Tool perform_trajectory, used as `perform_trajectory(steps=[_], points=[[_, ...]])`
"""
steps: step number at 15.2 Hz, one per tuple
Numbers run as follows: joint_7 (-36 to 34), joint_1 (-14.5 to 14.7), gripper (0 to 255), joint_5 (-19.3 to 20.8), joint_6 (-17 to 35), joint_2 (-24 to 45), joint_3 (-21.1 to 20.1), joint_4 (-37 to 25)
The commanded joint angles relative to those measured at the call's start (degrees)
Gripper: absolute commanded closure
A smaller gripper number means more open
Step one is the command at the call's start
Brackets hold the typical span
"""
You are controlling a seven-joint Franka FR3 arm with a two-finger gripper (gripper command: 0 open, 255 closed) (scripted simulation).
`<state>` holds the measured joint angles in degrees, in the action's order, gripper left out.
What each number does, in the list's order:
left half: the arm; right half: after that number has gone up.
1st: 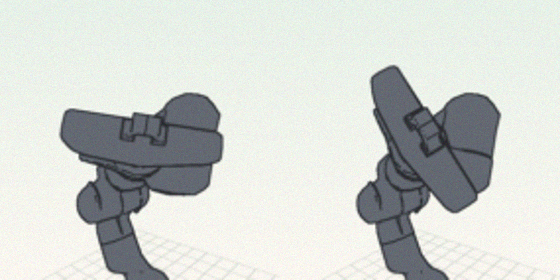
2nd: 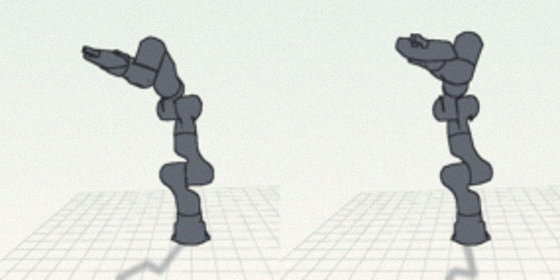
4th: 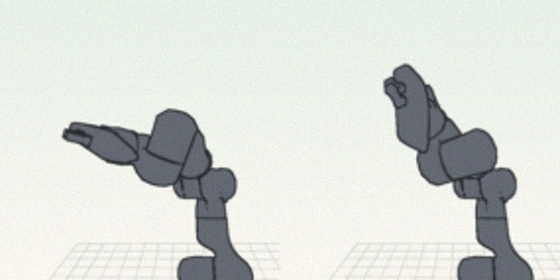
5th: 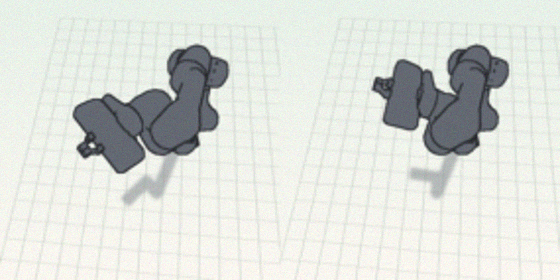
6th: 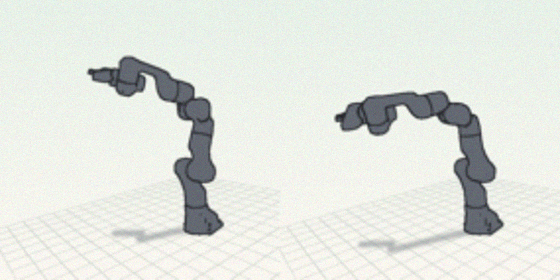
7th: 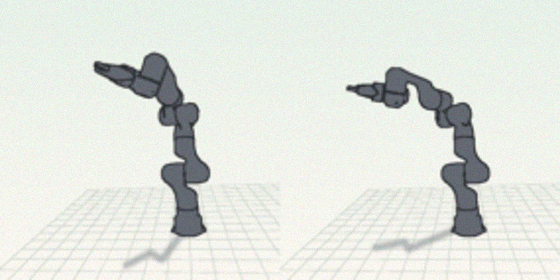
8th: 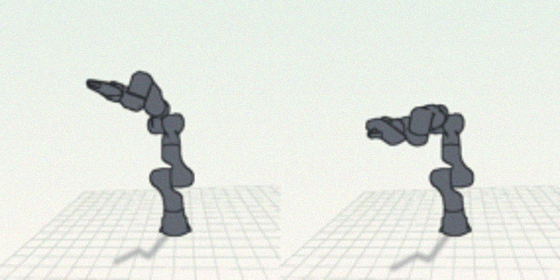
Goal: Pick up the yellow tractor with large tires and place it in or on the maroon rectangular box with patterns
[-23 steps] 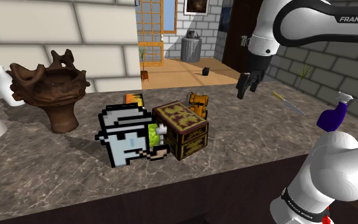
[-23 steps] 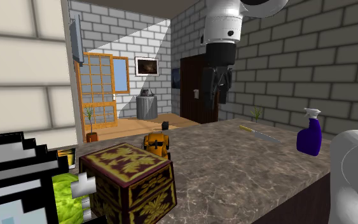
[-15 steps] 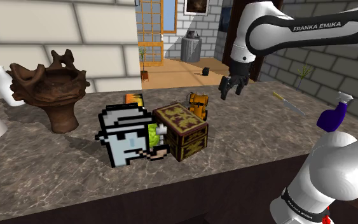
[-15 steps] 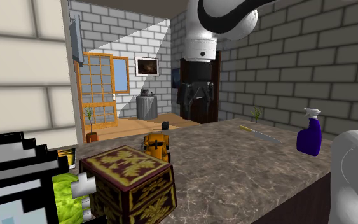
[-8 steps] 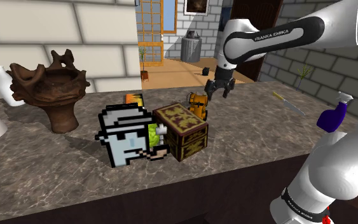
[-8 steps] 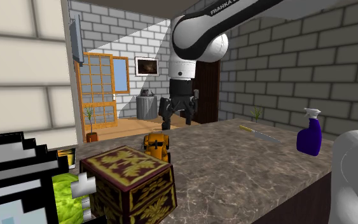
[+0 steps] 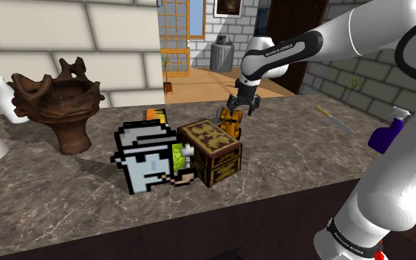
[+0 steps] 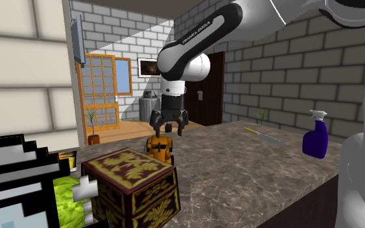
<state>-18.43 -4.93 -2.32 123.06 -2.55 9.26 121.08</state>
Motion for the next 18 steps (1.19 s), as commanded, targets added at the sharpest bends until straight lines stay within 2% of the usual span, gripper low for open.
perform_trajectory(steps=[1,3,10,18], points=[[-0.67,-0.5,0,-1.64,1.16,4.97,0.6,-3.88],[-1.07,-0.92,0,-2.75,1.83,7.89,0.94,-6.13],[-0.42,-0.92,0,-3.74,7.01,10.96,0.69,-3.93],[-0.42,-0.92,0,-3.73,7.01,10.95,0.69,-3.93]])
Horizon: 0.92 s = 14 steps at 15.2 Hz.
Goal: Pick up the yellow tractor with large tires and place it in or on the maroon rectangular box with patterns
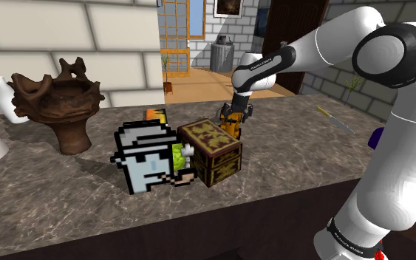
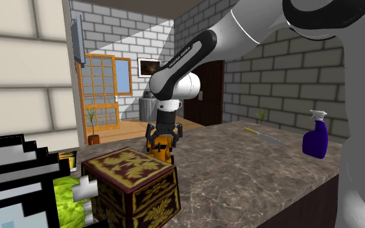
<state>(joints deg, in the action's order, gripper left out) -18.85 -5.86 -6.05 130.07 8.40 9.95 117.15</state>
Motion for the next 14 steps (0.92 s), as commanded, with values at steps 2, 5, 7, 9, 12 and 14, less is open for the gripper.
perform_trajectory(steps=[2,5,7,9,12,14], points=[[0.0,0.0,255,0.0,0.0,0.0,0.0,0.0],[-0.02,0.01,255,0.01,-0.04,0.0,-0.01,-0.04],[-0.01,0.0,255,0.0,-0.05,0.0,0.0,-0.05],[0.0,-0.01,255,0.0,-0.08,-0.01,0.0,-0.07],[-0.24,0.02,255,0.27,-1.4,-0.73,0.04,-0.69],[-0.46,0.05,255,0.51,-2.81,-1.4,0.08,-1.46]])
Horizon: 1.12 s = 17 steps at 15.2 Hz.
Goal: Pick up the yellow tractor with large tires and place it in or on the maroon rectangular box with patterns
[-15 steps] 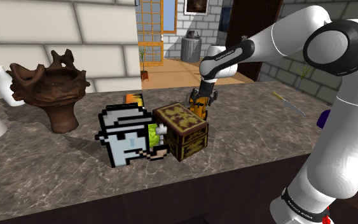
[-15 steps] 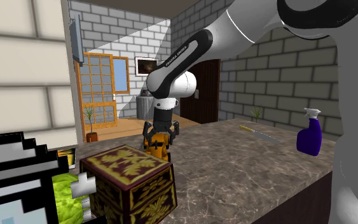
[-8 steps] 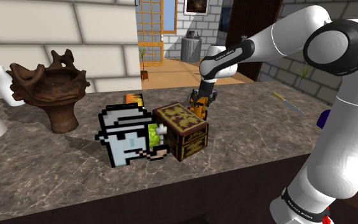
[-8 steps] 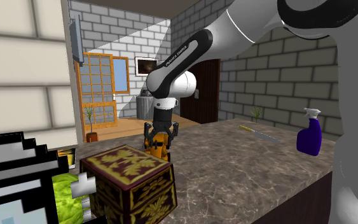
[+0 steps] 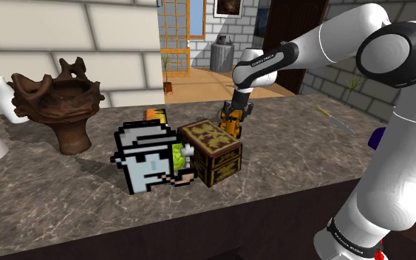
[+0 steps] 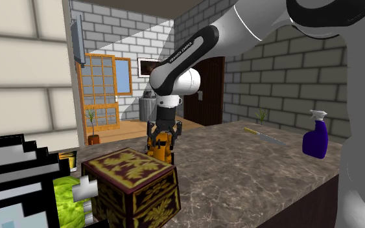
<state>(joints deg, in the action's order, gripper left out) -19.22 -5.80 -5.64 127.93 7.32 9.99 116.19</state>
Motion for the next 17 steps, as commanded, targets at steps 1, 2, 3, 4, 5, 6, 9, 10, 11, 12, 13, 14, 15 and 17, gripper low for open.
perform_trajectory(steps=[1,2,3,4,5,6,9,10,11,12,13,14,15,17], points=[[-0.19,0.0,255,0.22,-1.39,-0.64,0.05,-0.9],[-0.3,0.01,255,0.33,-2.1,-0.95,0.07,-1.31],[-0.4,0.02,255,0.44,-2.81,-1.25,0.08,-1.73],[-0.5,0.03,255,0.54,-3.53,-1.54,0.1,-2.16],[-0.59,0.04,255,0.64,-4.25,-1.82,0.11,-2.61],[-0.68,0.05,255,0.74,-4.96,-2.09,0.12,-3.07],[-0.94,0.06,255,1.0,-7.13,-2.83,0.14,-4.52],[-1.02,0.06,255,1.08,-7.86,-3.05,0.15,-5.04],[-1.1,0.07,255,1.15,-8.59,-3.26,0.16,-5.56],[-1.18,0.07,255,1.22,-9.32,-3.46,0.16,-6.1],[-1.25,0.07,255,1.29,-10.05,-3.65,0.17,-6.65],[-1.32,0.08,255,1.35,-10.79,-3.82,0.17,-7.21],[-1.39,0.08,255,1.41,-11.52,-3.99,0.18,-7.79],[-1.52,0.08,255,1.52,-13.0,-4.28,0.19,-8.98]])
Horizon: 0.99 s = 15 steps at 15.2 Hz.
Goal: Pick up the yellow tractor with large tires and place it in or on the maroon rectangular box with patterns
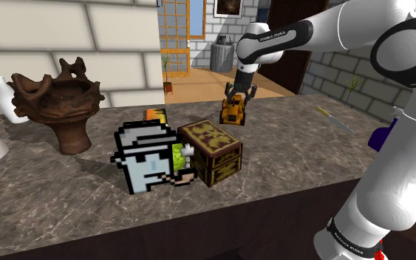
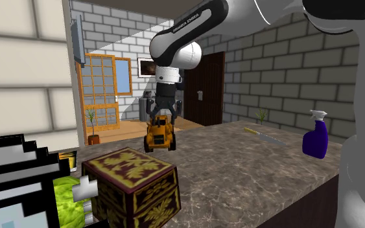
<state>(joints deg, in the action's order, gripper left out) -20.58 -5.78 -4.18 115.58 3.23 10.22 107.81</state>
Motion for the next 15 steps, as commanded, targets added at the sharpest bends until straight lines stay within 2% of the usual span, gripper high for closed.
perform_trajectory(steps=[1,15], points=[[-0.22,0.05,255,0.11,-1.39,-0.32,-0.04,-1.22],[-0.87,-0.01,255,0.43,-12.06,-0.8,0.03,-11.43]])
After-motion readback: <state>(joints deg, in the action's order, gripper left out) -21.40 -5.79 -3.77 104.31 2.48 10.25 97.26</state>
